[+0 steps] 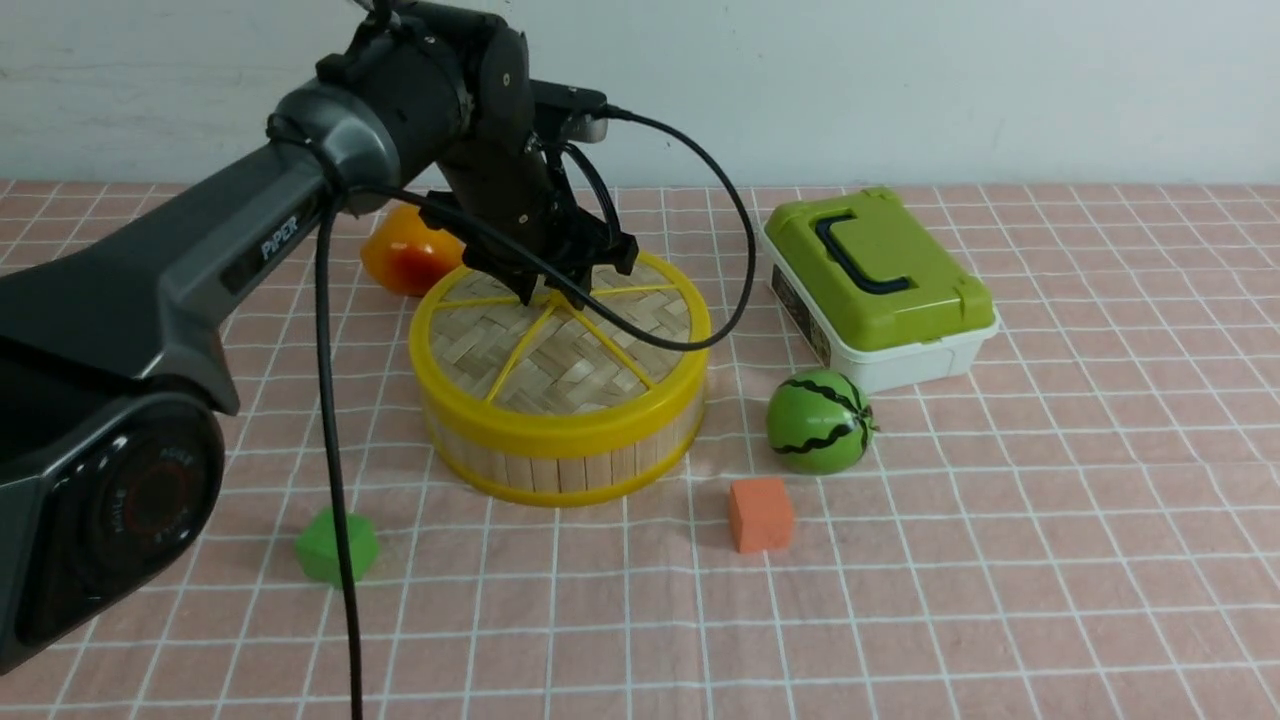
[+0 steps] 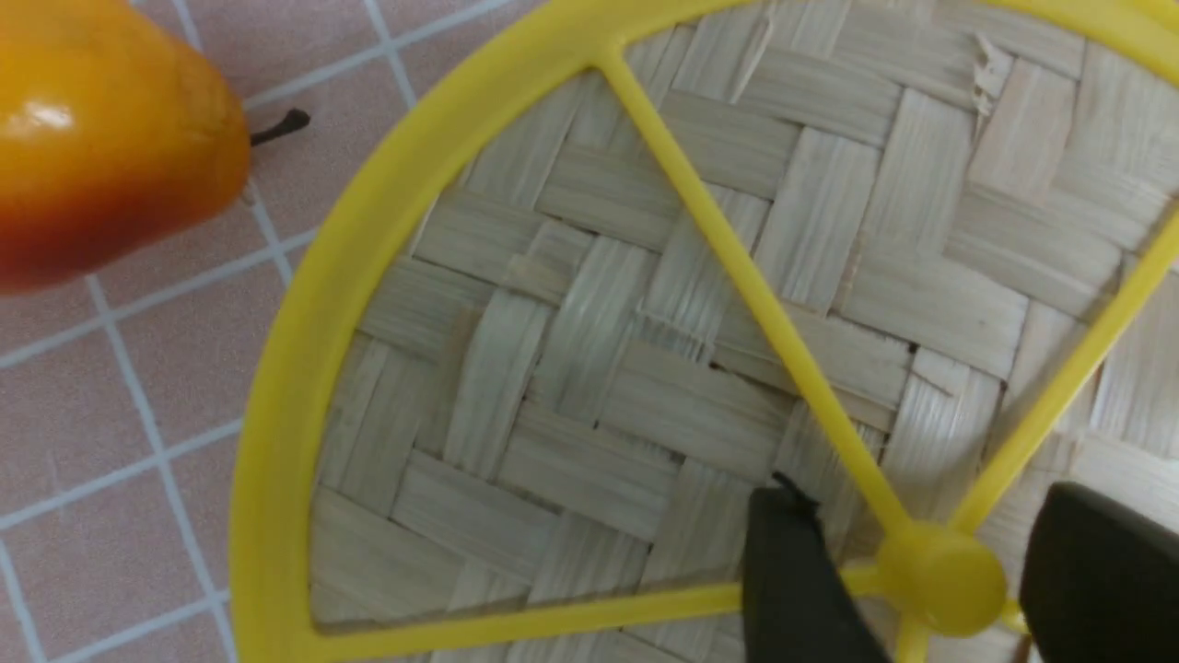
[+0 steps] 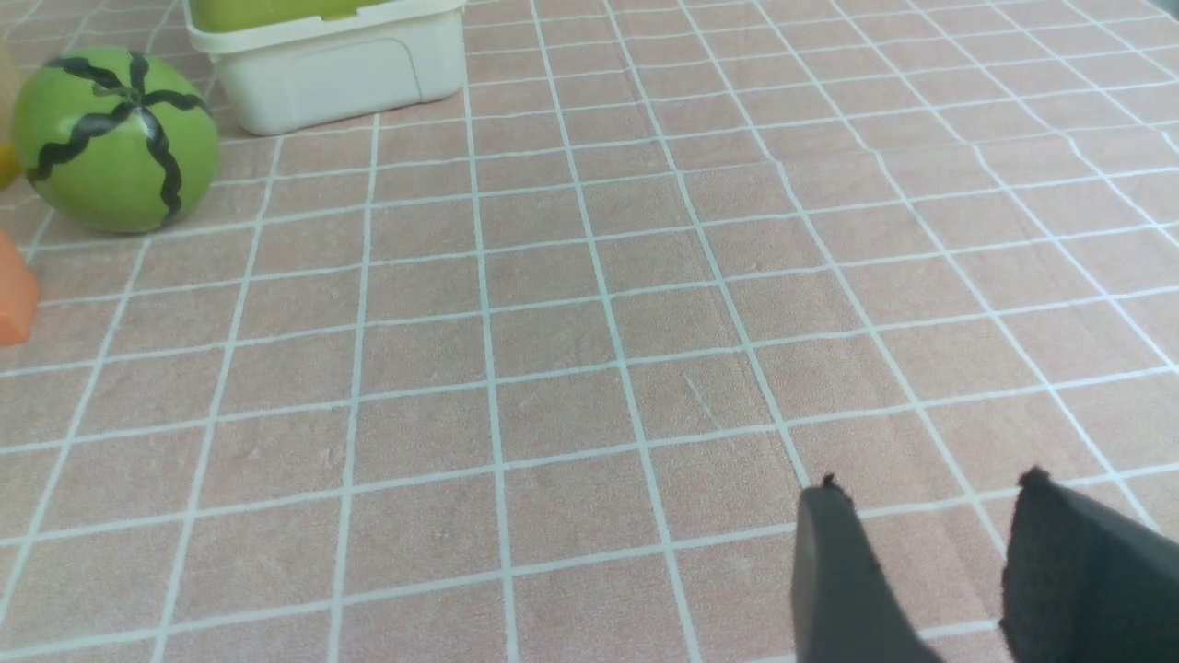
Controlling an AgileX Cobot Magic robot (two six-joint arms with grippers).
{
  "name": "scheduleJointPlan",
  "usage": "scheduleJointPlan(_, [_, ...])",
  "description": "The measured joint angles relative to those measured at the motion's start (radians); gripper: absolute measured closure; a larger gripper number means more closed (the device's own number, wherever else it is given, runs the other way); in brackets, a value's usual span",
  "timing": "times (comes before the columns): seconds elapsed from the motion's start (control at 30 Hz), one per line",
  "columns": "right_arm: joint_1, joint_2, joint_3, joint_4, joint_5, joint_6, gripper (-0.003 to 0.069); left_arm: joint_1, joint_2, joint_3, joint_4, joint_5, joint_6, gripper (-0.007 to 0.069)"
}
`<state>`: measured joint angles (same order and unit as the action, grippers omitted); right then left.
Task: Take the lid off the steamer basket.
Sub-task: Use the left arm to lift the lid of the steamer, then use the left arm to place the steamer lid on the table
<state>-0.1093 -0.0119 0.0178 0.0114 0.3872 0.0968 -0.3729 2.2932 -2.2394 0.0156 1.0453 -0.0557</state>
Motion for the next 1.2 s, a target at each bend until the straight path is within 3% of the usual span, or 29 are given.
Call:
scheduleJointPlan(0.03, [0.000,0.000,0.000,0.000,0.000,0.000,0.0418,0.000,0.000,0.000,0.000,0.000,0.000,0.0332])
scheduleJointPlan(0.13, [0.000,0.000,0.000,0.000,0.000,0.000,0.0418,0.000,0.000,-0.002,-0.007,-0.004,0.000,0.0487])
scheduleJointPlan(0.2, [0.000,0.000,0.000,0.000,0.000,0.000,0.0418,-0.002,0.000,-0.002,-0.005,-0.004,0.000,0.0529])
scheduleJointPlan(0.47, [0.000,0.000,0.000,0.000,0.000,0.000,0.0418,-0.003,-0.017,0.000,-0.004,0.002,-0.050,0.0522])
scheduleJointPlan(0.73, [0.000,0.000,0.000,0.000,0.000,0.000,0.0418,-0.003,-0.217,0.004,0.015,0.032,-0.117,0.0522])
scheduleJointPlan(1.0, [0.000,0.000,0.000,0.000,0.000,0.000,0.0418,0.023,-0.493,0.001,0.264,0.154,-0.117,0.0522])
scheduleJointPlan(1.2, [0.000,0.000,0.000,0.000,0.000,0.000,0.0418,0.148,-0.557,0.020,0.288,0.193,-0.120,0.0522])
